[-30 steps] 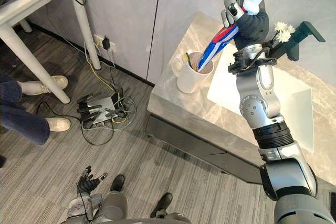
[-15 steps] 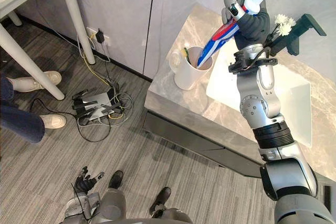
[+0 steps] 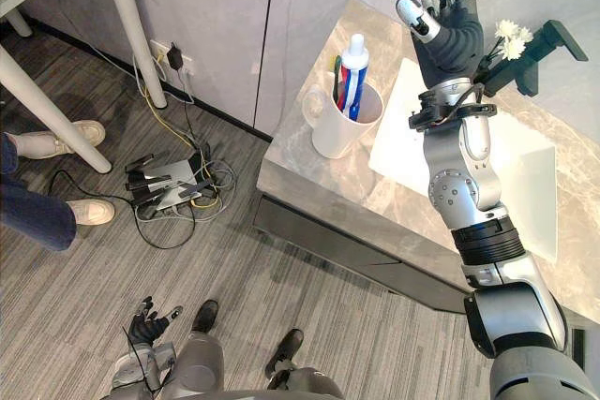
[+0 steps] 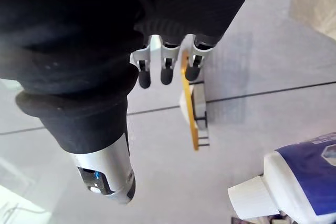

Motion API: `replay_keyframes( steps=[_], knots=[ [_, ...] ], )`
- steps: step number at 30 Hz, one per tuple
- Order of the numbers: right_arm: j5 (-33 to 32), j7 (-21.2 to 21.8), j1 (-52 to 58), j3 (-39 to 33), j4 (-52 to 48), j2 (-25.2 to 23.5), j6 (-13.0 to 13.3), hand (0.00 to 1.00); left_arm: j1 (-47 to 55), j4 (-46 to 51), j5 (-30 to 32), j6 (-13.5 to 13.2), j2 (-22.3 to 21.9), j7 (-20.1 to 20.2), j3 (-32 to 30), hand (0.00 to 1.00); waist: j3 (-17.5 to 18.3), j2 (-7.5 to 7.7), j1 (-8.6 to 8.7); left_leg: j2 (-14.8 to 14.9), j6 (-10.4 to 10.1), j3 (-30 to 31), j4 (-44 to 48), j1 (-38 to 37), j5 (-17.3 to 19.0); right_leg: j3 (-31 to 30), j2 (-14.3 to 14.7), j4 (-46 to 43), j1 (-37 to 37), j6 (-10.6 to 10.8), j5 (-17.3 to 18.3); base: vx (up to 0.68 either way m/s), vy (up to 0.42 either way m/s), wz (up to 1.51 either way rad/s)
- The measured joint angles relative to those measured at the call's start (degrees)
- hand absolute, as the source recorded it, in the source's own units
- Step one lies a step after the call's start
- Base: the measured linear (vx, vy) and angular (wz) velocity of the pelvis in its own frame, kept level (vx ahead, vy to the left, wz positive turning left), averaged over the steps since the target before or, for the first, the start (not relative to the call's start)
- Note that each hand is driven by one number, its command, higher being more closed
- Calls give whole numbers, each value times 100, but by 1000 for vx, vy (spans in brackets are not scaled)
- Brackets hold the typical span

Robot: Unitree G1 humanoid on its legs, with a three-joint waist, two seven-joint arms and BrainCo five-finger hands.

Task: Organize washtable

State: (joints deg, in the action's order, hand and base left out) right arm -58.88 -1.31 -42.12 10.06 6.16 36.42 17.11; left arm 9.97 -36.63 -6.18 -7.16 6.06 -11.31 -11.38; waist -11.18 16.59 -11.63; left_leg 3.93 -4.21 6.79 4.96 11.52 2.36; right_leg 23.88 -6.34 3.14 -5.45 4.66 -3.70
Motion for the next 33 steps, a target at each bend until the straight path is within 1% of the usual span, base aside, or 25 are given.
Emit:
replay_keyframes(
  steps=[4, 6, 7, 8, 9, 10, 11, 14, 15, 16, 17, 18, 19, 20, 21, 22, 23, 24, 25, 26, 27, 28, 30, 31, 33],
  knots=[
    [0, -6, 0, -3, 1, 0, 9, 0, 0, -4, 1, 2, 7, -1, 0, 0, 0, 0, 15, 1, 0, -25, 0, -18, 0, -33, -1, -3, 2, 0, 0, -3, 1, -2],
    [1, -20, 1, -73, 1, -8, 14, 0, 0, -8, 1, 7, 27, -2, 0, 0, 0, 0, 59, 1, 1, -31, 0, -27, 0, -37, -3, -9, 5, 0, 0, 0, 0, 0],
    [19, -31, 14, -290, -11, -27, 16, 0, 1, -15, 3, 23, 42, -6, -1, 0, 1, 1, 116, 0, 1, -41, 0, -33, -1, -41, -7, -11, 5, 0, 0, 0, 0, 0],
    [51, -46, 34, -496, -28, -55, 17, 0, 1, -20, 4, 29, 46, -9, -3, 0, 1, 0, 125, -2, 1, -44, 0, -36, -1, -43, -10, -14, 5, 0, 0, 0, 0, 0],
    [65, -121, 145, -1083, -123, -151, 38, 0, 1, -22, 7, 35, 51, -12, -3, 0, 2, 1, 130, -3, 2, -70, -1, -51, -1, -55, -15, -18, 8, 0, 0, 0, 0, 0],
    [110, -221, 386, -1767, -333, -247, 124, 0, 1, -24, 17, 39, 50, -24, -7, 0, 3, 0, 137, -8, 1, -85, -4, -71, -1, -57, -22, -28, 20, 0, 0, 0, 0, 0],
    [197, -345, 653, -2275, -536, -268, 290, 0, 4, -26, 32, 41, 45, -39, -22, 0, 5, 0, 148, -10, 1, -103, -8, -87, -1, -66, -27, -43, 24, 0, 0, 0, 0, 0],
    [445, -574, 1391, -3501, -1137, -530, 575, 0, 18, -90, 60, 50, 24, -86, -119, 0, 19, -8, 244, -11, 1, -204, -21, -190, 1, -179, -51, -106, 37, 0, 0, 11, 23, -17],
    [762, -798, 2030, -4279, -1719, -910, 778, 0, 27, -131, 142, 62, -57, -130, -300, 0, 60, -29, 407, -30, 3, -248, -41, -261, 3, -230, -83, -114, 55, 0, -1, 2, 25, -22],
    [943, -906, 2303, -4526, -1956, -1085, 843, 0, 36, -154, 187, 62, -95, -134, -365, 0, 113, -69, 475, -33, 11, -260, -64, -269, 9, -238, -88, -113, 53, 1, -1, -4, 32, -29],
    [1320, -1111, 2919, -4923, -2402, -1476, 957, 0, 37, -247, 235, 64, -162, -134, -497, 0, 230, -132, 597, -32, 25, -376, -126, -353, 19, -315, -95, -114, 52, 1, -1, -4, 27, -35],
    [1584, -1224, 3347, -5093, -2692, -1782, 983, 0, 65, -296, 237, 67, -211, -133, -543, 0, 323, -194, 647, -17, 55, -486, -141, -424, 51, -419, -95, -114, 53, 1, -1, 1, 30, -66],
    [2076, -1407, 3969, -5187, -3017, -2171, 992, 0, 86, -348, 233, 67, -331, -130, -708, 0, 466, -309, 688, -2, 90, -660, -170, -541, 111, -559, -91, -111, 62, 2, -1, 0, 12, -67],
    [2310, -1500, 4282, -5176, -3154, -2360, 979, 0, 108, -346, 193, 57, -403, -129, -784, 0, 535, -377, 735, 3, 99, -744, -195, -599, 128, -652, -88, -110, 72, 2, 0, -40, 9, -73],
    [2769, -1607, 4842, -5140, -3366, -2698, 877, 0, 128, -344, 11, 33, -535, -114, -919, 0, 612, -528, 795, 27, 121, -889, -242, -691, 215, -761, -87, -103, 115, 18, 15, -75, -4, -61],
    [3055, -1649, 5266, -5031, -3475, -2908, 788, 0, 138, -341, -150, 12, -628, -110, -991, 0, 665, -634, 795, 53, 113, -1036, -243, -778, 286, -849, -84, -103, 130, 15, 39, -80, -6, -67],
    [3424, -1653, 5849, -4797, -3476, -3151, 655, 0, 179, -335, -333, -19, -763, -95, -1140, 0, 769, -775, 838, 79, 115, -1193, -261, -870, 307, -953, -71, -108, 144, 15, 78, -35, -8, -60],
    [3901, -1643, 6373, -4449, -3423, -3424, 365, 0, 281, -323, -675, -99, -870, -22, -1245, 0, 876, -892, 899, 114, 99, -1333, -305, -959, 315, -1040, -67, -115, 148, -11, 96, -1, 1, -48],
    [4057, -1618, 6573, -4237, -3369, -3548, 259, 0, 324, -324, -860, -120, -916, 15, -1304, 0, 910, -937, 930, 130, 89, -1383, -312, -996, 320, -1081, -53, -115, 157, -14, 98, 17, -9, -46],
    [4266, -1555, 6894, -3796, -3046, -3794, 148, 0, 412, -323, -1139, -172, -999, 29, -1341, 0, 965, -1020, 939, 180, 49, -1496, -302, -1063, 340, -1169, -14, -117, 165, -14, 97, 16, -20, -33],
    [4321, -1483, 7024, -3533, -2627, -3941, 74, 0, 458, -323, -1270, -200, -1032, 56, -1346, 0, 989, -1050, 942, 204, 17, -1528, -293, -1098, 352, -1188, 7, -118, 184, 0, 87, 37, -39, -27],
    [4319, -1383, 7108, -3249, -1923, -4081, -70, 0, 502, -339, -1439, -207, -1036, 158, -1310, 0, 998, -1071, 935, 231, 3, -1537, -293, -1161, 357, -1185, 32, -119, 239, -12, 96, 40, -33, -8],
    [4321, -1221, 7089, -2920, -860, -4104, -251, 0, 530, -342, -1587, -208, -1013, 260, -1272, 0, 1000, -1094, 923, 252, 17, -1543, -274, -1245, 342, -1171, 47, -123, 325, -15, 96, 46, -16, 2],
    [4323, -1102, 6977, -2699, 135, -4113, -449, 0, 565, -342, -1698, -210, -1003, 311, -1160, 0, 1069, -1161, 904, 247, 13, -1542, -275, -1280, 345, -1158, 36, -123, 368, -12, 98, 36, 6, 5],
    [4385, -1052, 6825, -2562, 1030, -4118, -601, 0, 562, -341, -1807, -228, -992, 365, -1097, 0, 1089, -1240, 875, 216, 21, -1527, -287, -1332, 353, -1140, 2, -120, 436, 14, 116, 20, 21, 7]
  ],
)
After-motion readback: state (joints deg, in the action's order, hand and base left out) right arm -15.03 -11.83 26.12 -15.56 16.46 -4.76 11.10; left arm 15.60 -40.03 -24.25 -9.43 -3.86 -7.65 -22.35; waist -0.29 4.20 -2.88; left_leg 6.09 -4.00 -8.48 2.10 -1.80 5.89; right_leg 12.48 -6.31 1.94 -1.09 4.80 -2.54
